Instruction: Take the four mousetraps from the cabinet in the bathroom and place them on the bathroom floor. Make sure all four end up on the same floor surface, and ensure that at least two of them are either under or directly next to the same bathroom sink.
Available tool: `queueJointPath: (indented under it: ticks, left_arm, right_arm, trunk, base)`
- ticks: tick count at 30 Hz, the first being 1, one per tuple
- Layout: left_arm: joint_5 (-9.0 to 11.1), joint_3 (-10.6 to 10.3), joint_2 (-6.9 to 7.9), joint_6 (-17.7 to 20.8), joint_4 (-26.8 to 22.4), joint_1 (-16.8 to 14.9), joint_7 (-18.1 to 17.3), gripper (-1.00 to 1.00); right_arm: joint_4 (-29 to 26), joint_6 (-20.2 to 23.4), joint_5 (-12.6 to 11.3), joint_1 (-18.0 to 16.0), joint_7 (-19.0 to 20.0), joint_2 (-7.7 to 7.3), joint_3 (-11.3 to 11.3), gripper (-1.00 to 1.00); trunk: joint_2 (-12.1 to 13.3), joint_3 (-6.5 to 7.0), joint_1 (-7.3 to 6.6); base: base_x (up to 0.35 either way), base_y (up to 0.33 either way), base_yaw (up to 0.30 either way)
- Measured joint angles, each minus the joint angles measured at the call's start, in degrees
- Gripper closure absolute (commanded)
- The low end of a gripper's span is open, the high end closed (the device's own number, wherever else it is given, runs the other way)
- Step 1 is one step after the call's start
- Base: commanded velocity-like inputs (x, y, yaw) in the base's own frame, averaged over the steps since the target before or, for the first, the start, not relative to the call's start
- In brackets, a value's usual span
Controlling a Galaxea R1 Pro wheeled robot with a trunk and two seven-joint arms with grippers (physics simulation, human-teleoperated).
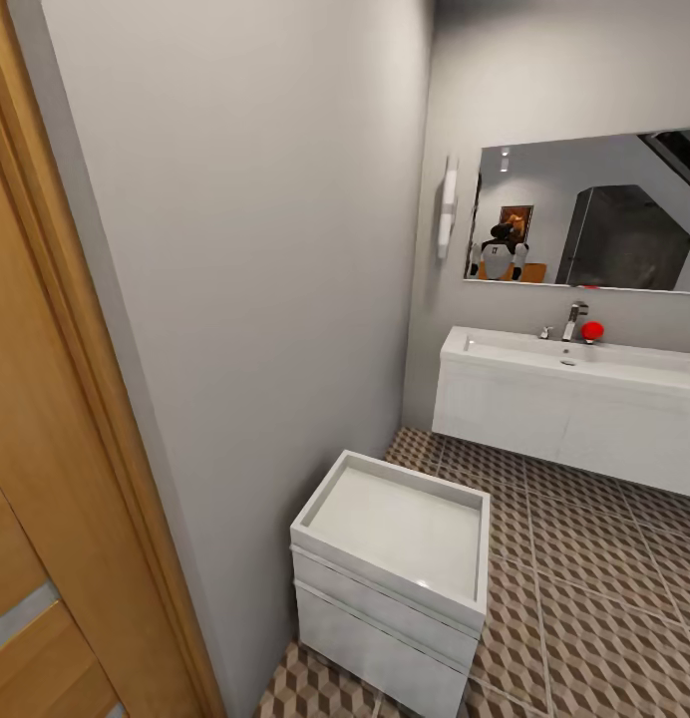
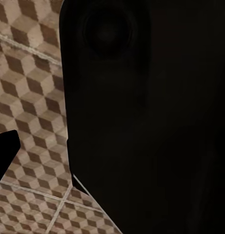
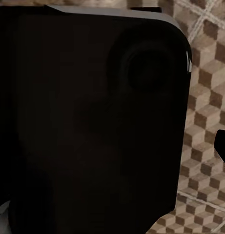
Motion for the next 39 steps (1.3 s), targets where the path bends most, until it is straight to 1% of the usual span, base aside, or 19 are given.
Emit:
queueJointPath:
  ticks: [8, 17, 23, 31, 32, 34, 39]
  left_arm:
    - [0.0, 0.0, 0.34, 0.0, 0.0, 0.0, 0.0, -1.0]
    - [0.1, 0.0, 0.13, 0.0, -0.1, 0.0, 0.0, -1.0]
    - [0.1, 0.1, -0.03, 0.0, -0.3, 0.0, 0.0, -1.0]
    - [0.1, 0.2, -0.09, -2.1, -1.8, 0.0, 0.0, -1.0]
    - [0.1, 0.2, -0.09, -3.0, -1.9, 0.0, 0.0, -1.0]
    - [0.1, 0.3, -0.08, -4.4, -3.7, 0.0, 0.1, -1.0]
    - [0.1, 0.3, 0.0, -5.4, -8.6, 0.0, 0.2, -1.0]
  right_arm:
    - [-1.1, -2.1, 0.0, 0.0, 0.0, 0.05, 0.0, -1.0]
    - [-1.2, -5.0, -0.1, 0.0, 0.0, 0.08, 0.0, -1.0]
    - [-1.2, -6.9, -0.2, 0.0, 0.0, 0.55, 0.0, -1.0]
    - [-1.4, -9.5, -0.3, 0.0, 0.1, 0.77, 0.0, -1.0]
    - [-1.4, -9.7, -0.3, 0.0, 0.1, 0.77, 0.0, -1.0]
    - [-1.4, -11.3, -0.2, 0.0, 0.1, 0.78, -0.1, -1.0]
    - [-2.2, -14.9, -0.1, 0.0, 0.2, 0.67, 0.0, -1.0]
  trunk:
    - [0.0, 0.0, 0.0]
    - [0.0, 0.0, 0.0]
    - [0.0, 0.0, 0.0]
    - [0.0, 0.0, 0.0]
    - [0.0, 0.0, 0.0]
    - [0.0, 0.0, 0.0]
    - [0.0, 0.01, 0.0]
  base:
    - [0.0, 0.0, 0.0]
    - [0.0, 0.0, 0.0]
    - [0.0, 0.0, 0.0]
    - [0.0, 0.0, 0.0]
    - [0.0, 0.0, 0.0]
    - [0.0, 0.0, 0.0]
    - [0.0, 0.0, 0.0]
